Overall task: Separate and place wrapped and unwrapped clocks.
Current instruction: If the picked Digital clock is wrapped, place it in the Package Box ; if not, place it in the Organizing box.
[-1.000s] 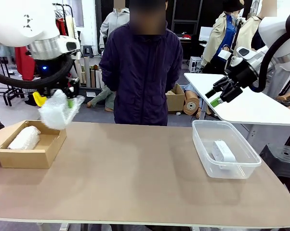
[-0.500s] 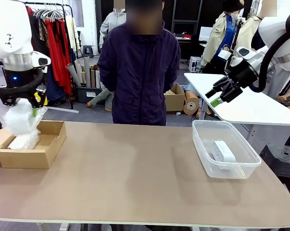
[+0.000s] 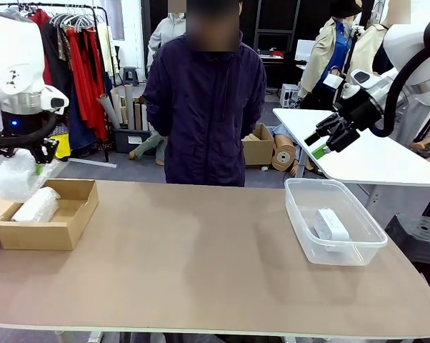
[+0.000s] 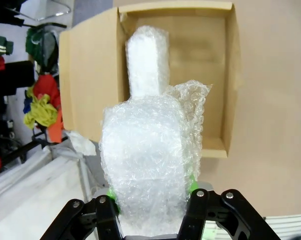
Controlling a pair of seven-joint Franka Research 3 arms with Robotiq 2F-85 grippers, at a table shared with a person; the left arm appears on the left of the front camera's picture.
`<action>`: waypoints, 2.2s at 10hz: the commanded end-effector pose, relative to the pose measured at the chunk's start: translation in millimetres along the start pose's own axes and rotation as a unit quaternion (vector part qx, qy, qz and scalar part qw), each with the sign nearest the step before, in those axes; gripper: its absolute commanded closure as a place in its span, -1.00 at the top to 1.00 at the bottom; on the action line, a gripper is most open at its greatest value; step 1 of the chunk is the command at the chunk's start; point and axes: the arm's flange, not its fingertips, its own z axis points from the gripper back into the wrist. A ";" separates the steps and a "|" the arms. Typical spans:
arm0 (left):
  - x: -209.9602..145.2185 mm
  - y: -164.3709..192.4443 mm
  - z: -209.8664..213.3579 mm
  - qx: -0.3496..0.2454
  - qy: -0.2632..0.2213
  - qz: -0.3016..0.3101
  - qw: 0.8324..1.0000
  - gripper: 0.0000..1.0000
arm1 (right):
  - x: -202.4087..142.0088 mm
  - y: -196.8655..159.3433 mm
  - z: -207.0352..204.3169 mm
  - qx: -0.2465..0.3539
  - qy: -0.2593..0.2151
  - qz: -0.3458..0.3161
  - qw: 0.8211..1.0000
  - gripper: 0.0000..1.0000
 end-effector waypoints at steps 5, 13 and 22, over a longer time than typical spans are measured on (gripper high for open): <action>4.4 -1.1 -2.1 -0.009 -0.005 0.003 1.000 -1.00 | 3.3 0.8 1.1 -0.003 0.000 -0.006 1.000 1.00; 54.8 -10.7 -69.6 -0.044 -0.021 -0.077 0.996 -1.00 | 3.3 0.8 1.1 -0.003 0.000 -0.006 1.000 1.00; 84.0 -46.9 -137.6 -0.088 0.020 -0.084 0.992 -1.00 | 3.3 0.8 1.1 -0.003 0.000 -0.006 1.000 1.00</action>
